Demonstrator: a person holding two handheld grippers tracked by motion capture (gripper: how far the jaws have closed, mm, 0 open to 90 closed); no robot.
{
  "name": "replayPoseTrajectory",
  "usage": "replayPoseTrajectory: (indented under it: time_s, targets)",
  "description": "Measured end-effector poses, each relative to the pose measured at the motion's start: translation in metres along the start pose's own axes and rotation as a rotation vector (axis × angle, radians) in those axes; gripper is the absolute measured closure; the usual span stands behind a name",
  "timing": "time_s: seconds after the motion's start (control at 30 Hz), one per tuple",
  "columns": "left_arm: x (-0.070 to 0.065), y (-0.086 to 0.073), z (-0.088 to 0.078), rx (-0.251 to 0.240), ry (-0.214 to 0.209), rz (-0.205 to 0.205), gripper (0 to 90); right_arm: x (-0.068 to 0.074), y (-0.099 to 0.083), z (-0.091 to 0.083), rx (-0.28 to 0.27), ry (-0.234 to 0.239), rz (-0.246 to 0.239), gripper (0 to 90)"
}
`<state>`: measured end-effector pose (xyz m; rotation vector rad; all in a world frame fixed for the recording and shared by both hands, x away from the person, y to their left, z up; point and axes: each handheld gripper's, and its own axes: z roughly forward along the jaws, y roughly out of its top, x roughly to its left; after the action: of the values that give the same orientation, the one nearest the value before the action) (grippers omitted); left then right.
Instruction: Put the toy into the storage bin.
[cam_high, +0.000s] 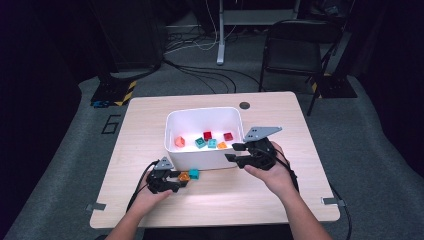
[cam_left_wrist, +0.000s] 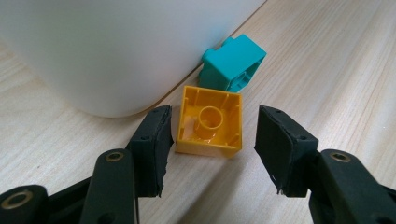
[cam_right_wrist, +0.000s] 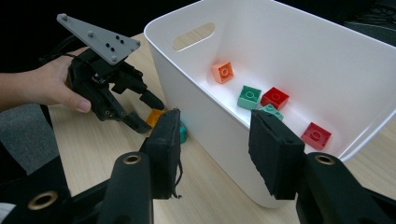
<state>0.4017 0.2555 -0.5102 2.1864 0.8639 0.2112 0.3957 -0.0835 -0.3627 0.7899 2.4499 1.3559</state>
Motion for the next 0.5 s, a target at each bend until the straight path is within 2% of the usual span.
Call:
replayPoseTrajectory:
  time_s: [0.1,0.27,0.5]
  targets:
    - [-0.0005,0.0004,0.0017,0.008,0.005,0.014,49.1,-0.0003,-0.0004,-0.0008,-0.003,-0.005,0.002,53.3]
    - [-0.0011,0.0007,0.003,0.028,-0.012,-0.001,56.6,-0.0006,-0.0008,-0.0016,-0.005,-0.008,0.001,53.3]
    - [0.0001,0.0035,-0.0038,0.02,0.001,0.009,58.5,-0.0018,-0.0018,-0.0016,-0.004,-0.012,0.008,53.3]
